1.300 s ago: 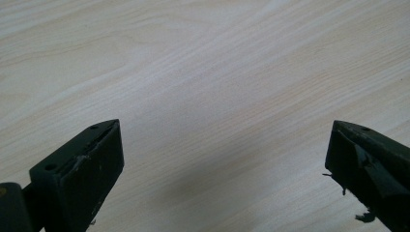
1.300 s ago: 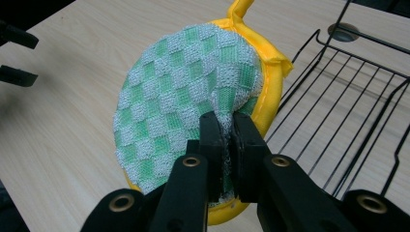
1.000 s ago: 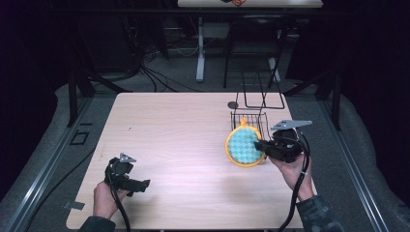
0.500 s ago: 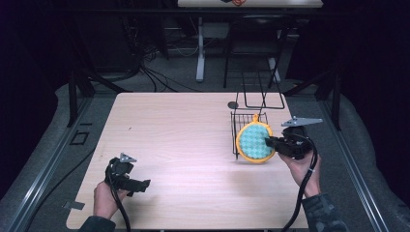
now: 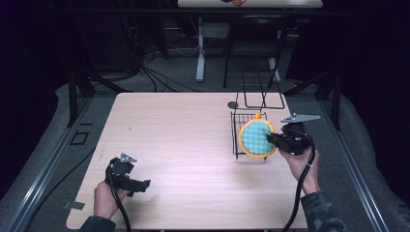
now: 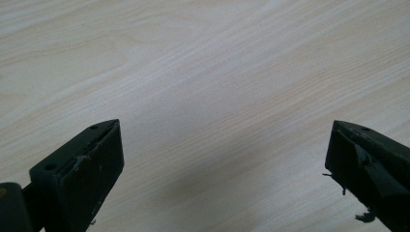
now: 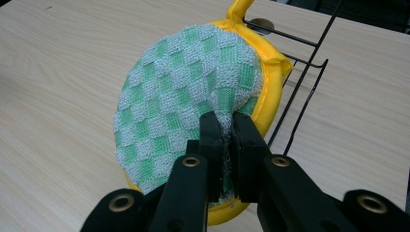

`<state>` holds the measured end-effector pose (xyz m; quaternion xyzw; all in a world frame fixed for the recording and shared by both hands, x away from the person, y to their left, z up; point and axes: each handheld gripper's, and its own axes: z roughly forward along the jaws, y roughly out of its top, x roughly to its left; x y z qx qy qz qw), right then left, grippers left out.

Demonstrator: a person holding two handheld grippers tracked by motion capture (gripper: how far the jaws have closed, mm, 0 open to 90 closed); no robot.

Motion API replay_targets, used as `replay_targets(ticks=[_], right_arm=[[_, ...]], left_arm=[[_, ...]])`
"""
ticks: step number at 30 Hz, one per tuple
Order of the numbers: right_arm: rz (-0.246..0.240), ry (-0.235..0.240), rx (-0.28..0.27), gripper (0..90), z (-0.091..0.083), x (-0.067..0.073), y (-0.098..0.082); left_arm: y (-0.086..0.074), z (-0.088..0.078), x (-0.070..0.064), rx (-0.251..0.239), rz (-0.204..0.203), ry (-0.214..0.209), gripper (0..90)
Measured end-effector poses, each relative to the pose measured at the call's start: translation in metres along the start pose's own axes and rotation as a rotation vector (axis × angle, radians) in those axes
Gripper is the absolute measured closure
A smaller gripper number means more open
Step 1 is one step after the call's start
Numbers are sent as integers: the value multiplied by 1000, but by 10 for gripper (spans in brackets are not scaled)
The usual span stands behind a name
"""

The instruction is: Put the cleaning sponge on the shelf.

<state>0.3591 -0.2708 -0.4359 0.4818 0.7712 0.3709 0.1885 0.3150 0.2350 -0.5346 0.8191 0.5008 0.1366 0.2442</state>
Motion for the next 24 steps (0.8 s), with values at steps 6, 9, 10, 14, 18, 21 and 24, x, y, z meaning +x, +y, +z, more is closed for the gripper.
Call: replay_targets(ticks=[6,9,10,14,18,21,24], right_arm=[[10,-11,3,851,8,-4,2],[11,-12,6,851,14,-5,3],[5,-18,9,851,21,-5,4],[-8,-37,42,851,38,-4,1],[1,-44,48,850,47,-8,0],[-3,-51,50,850,50,-10,1],[1,-57,55,850,53,-13,2]], left_arm=[[0,0,0,-1,0,0,3],[0,0,0,-1,1,0,3],[0,0,0,-3,-2,3,3],[0,-1,1,-1,-3,0,3],[0,-1,1,-2,-4,0,3],[0,-1,0,-2,-3,1,3],[0,-1,0,-4,-3,4,3]])
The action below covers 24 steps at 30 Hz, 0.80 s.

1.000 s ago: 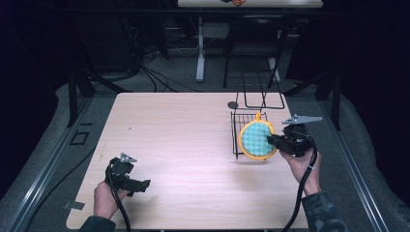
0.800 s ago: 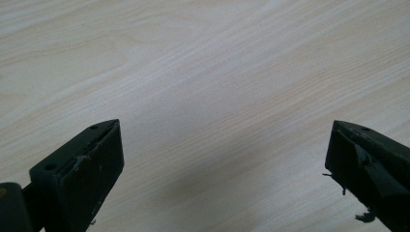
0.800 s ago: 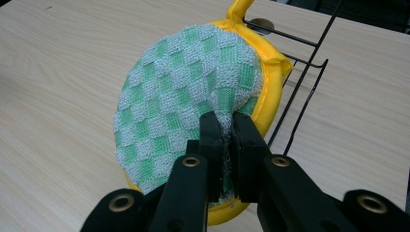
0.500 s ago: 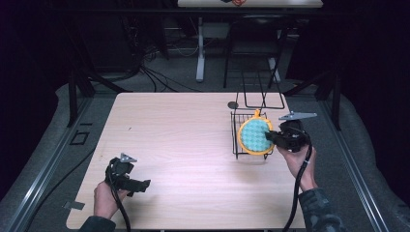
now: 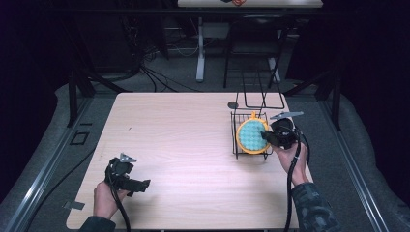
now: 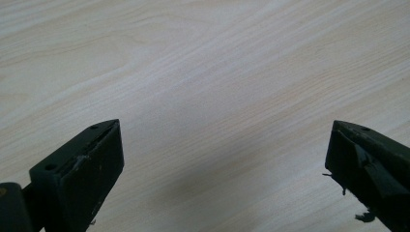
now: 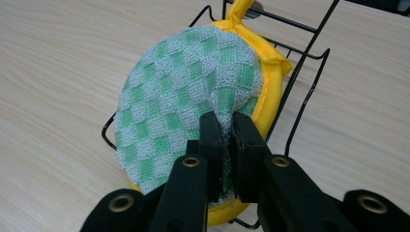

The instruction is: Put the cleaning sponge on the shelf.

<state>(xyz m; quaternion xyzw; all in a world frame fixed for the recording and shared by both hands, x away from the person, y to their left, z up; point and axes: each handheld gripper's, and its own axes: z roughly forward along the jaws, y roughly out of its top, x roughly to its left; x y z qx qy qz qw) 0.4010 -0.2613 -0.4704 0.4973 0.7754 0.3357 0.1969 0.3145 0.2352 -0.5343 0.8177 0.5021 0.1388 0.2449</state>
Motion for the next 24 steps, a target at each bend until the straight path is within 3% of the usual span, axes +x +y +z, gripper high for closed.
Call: replay_targets(ticks=[11,24], right_arm=[[46,3,10,849,18,-11,0],[44,5,64,846,42,-18,-2]], left_arm=[[0,0,0,1,0,0,3],[0,0,0,1,2,-2,3]])
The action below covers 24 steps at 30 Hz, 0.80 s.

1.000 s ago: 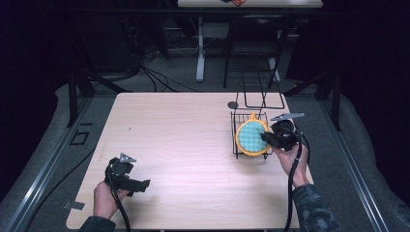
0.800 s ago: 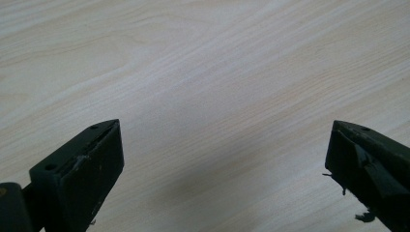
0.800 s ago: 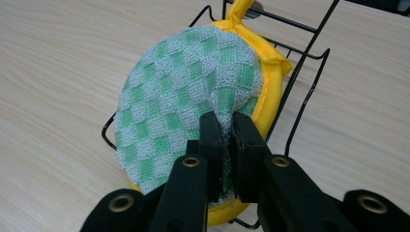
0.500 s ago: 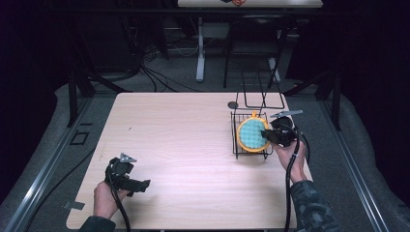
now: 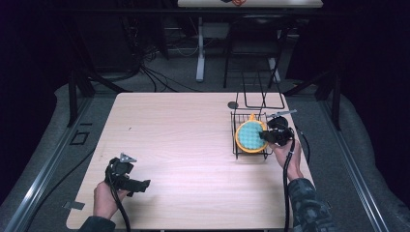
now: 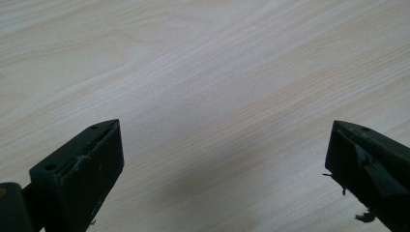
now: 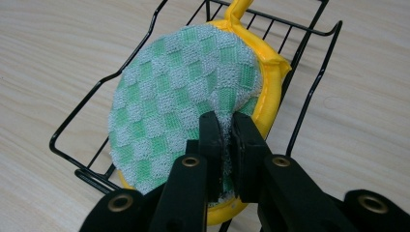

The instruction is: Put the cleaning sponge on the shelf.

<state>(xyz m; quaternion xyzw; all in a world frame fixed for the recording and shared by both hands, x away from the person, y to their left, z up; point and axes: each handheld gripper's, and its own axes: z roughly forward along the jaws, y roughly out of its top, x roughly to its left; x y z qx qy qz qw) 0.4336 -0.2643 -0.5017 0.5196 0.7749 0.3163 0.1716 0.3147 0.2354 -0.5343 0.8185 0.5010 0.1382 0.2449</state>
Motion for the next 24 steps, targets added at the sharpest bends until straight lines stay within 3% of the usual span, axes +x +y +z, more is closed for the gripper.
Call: replay_targets(ticks=[13,24], right_arm=[[-23,-49,13,834,14,-3,0],[-4,-52,16,820,16,-6,-1]], left_arm=[[0,0,0,1,1,0,3],[0,0,0,3,-1,-4,3]])
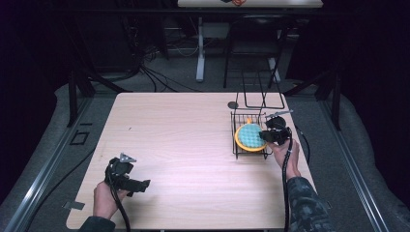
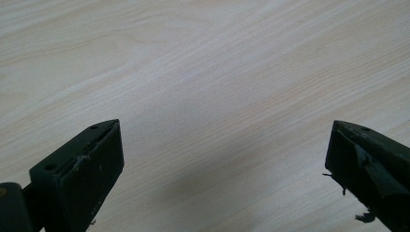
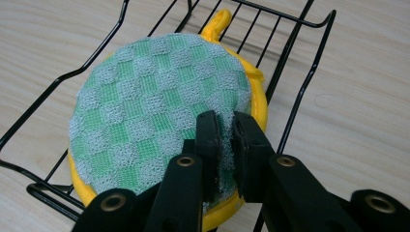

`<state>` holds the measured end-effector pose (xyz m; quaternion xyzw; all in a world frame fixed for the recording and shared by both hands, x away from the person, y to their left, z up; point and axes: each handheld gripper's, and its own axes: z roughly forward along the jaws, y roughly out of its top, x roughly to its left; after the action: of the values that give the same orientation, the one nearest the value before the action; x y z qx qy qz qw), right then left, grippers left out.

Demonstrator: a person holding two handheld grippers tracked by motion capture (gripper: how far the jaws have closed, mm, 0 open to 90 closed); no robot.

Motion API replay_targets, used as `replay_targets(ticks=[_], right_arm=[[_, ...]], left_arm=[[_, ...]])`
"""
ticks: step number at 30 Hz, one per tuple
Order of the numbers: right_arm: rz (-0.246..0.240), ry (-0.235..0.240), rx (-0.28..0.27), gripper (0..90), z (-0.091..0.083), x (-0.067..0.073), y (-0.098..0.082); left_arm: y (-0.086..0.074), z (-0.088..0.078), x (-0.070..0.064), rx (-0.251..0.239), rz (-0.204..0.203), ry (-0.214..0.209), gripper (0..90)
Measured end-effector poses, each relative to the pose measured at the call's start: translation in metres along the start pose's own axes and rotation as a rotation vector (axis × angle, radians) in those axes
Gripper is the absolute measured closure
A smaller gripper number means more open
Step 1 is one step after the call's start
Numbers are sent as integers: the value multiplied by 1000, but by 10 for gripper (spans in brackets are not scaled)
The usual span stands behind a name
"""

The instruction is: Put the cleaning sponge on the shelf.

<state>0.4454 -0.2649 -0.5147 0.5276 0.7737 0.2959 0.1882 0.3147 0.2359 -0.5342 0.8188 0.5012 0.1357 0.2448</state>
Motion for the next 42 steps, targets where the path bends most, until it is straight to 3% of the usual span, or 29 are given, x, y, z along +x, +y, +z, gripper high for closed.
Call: replay_targets(ticks=[9,15,19,29,42], right_arm=[[17,-10,-3,796,0,0,1],[20,1,-28,583,-10,-1,0],[19,26,-53,474,-22,-1,-1],[-8,57,-55,241,-48,9,-4],[-66,102,-73,86,-88,23,-13]], left_arm=[[0,0,0,-1,1,-1,3],[0,0,-1,-2,2,0,3],[0,0,-1,0,4,1,3],[0,0,-1,-2,1,2,3],[0,0,-1,-1,1,0,3]])
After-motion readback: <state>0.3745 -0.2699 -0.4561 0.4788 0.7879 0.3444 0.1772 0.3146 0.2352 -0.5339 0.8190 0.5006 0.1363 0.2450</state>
